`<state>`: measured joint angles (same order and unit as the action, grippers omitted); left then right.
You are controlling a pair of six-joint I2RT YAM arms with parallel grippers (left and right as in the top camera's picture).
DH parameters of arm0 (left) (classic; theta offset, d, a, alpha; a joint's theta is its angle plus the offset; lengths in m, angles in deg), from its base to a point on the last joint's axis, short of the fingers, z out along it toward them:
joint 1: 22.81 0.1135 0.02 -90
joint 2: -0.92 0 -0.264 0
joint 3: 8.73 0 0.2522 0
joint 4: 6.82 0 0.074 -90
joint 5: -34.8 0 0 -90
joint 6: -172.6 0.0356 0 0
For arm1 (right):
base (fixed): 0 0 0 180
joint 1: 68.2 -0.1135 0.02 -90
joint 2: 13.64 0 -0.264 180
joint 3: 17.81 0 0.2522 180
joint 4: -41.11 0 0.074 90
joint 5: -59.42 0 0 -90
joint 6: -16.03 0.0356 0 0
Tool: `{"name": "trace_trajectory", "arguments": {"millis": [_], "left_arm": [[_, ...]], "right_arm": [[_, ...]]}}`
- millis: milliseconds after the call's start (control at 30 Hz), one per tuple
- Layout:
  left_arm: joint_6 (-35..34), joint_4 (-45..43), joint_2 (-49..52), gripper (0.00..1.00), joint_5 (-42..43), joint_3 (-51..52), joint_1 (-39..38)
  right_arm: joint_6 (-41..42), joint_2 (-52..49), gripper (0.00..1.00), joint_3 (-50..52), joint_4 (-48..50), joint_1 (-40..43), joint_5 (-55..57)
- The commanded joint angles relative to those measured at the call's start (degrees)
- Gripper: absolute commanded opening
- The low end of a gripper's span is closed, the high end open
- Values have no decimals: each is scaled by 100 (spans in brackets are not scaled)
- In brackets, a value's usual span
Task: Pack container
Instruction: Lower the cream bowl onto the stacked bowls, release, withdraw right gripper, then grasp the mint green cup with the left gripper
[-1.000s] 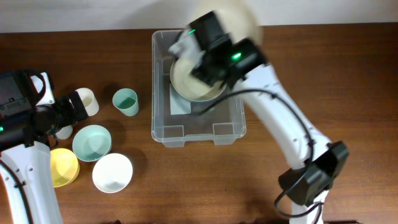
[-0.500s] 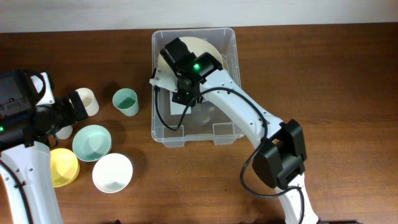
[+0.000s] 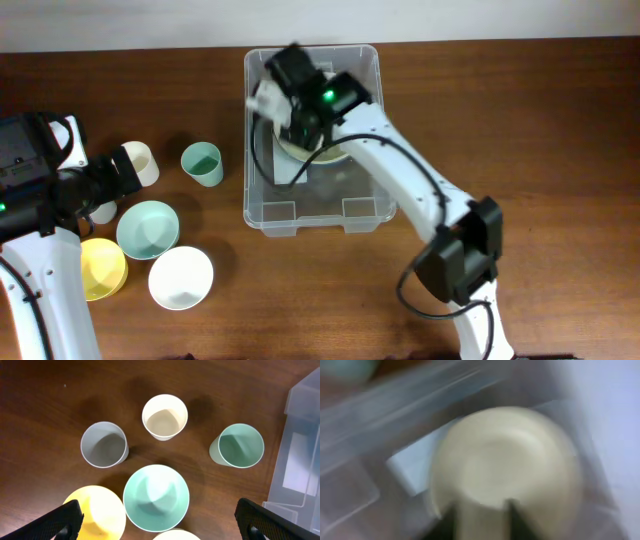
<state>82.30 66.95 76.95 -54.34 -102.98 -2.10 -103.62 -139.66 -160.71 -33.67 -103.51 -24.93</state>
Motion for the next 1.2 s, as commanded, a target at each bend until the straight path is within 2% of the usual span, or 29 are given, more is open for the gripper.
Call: {"name": "trace_trajectory", "arguments": {"millis": [0, 100, 233, 333, 400, 500, 633, 833, 1167], "left_arm": [[-57, -42, -17, 100, 267, -66, 33], [-52, -39, -13, 100, 282, -66, 15], [-11, -74, -13, 100, 177, -68, -258], [-11, -125, -2, 100, -79, -83, -684], [-11, -118, 96, 99, -391, -197, -1224], [-11, -26, 533, 99, -411, -588, -1923], [-11, 168, 1134, 100, -411, -1093, -2260], [-13, 389, 2229, 99, -411, -1805, -2339], [-11, 332, 3309, 99, -166, -1845, -2319]], "right_arm": [[2771, 949, 99, -732, 52, 846, 772], [2966, 1117, 99, -868, -280, 1528, 92], [4225, 1478, 99, -883, -973, 2494, 13], [4638, 1755, 99, -883, -1558, 3067, 22], [4953, 2028, 99, -881, -2385, 3556, 339], [4988, 2361, 99, -879, -3639, 4044, 581], [4752, 2914, 99, -319, -3633, 4236, -50], [4704, 4092, 99, 1335, -3547, 4262, -46], [4704, 4288, 99, 2752, -2745, 4262, 39]]}}
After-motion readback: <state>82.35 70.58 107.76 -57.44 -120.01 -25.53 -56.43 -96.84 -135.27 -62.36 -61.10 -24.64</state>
